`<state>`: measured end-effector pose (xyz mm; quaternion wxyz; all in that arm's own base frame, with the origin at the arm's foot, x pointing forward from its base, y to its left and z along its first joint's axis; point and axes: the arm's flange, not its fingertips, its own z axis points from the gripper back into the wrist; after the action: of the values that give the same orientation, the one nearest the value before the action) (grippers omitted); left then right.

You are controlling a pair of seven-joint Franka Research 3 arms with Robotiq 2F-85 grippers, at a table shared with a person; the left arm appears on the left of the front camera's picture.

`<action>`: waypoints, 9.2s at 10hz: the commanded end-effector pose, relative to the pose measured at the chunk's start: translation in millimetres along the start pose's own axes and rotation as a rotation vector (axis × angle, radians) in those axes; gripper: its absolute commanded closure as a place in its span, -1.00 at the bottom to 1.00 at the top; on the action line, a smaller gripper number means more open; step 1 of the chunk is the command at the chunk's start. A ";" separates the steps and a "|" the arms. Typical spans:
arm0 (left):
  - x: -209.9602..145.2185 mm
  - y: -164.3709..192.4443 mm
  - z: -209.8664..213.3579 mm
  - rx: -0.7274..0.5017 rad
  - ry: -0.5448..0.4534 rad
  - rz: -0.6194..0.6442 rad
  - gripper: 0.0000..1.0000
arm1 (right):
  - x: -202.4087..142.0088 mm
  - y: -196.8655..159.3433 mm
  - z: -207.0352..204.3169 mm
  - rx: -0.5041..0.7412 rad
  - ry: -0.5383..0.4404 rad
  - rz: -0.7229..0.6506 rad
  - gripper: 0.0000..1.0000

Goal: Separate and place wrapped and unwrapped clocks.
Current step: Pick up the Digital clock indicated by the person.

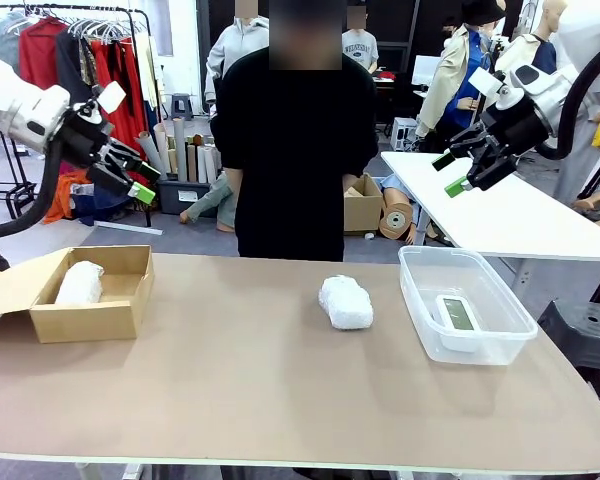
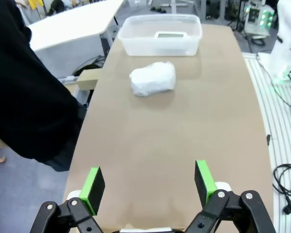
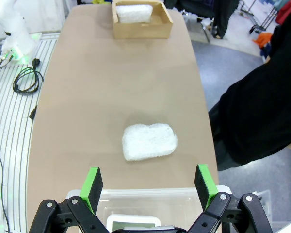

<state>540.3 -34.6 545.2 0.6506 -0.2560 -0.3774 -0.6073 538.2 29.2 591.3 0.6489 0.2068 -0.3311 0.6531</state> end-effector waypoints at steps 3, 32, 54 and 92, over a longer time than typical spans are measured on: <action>13.8 3.6 1.2 0.014 0.039 -0.006 -0.93 | 1.1 0.0 0.9 -0.001 0.000 0.002 -1.00; 11.5 3.8 1.1 0.012 0.020 0.002 -0.93 | 1.1 0.0 0.9 -0.001 0.000 0.002 -1.00; 153.5 -81.0 -84.8 0.019 0.423 0.099 -0.93 | 1.1 0.0 0.9 -0.001 0.000 0.002 -1.00; 233.5 -84.2 -430.9 0.623 0.647 1.019 -0.93 | 1.1 0.0 0.9 -0.001 0.000 0.002 -1.00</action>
<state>518.2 -510.6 466.5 0.9699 -0.0219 -0.1626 -0.1801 538.2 29.4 591.4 0.6488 0.2068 -0.3311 0.6532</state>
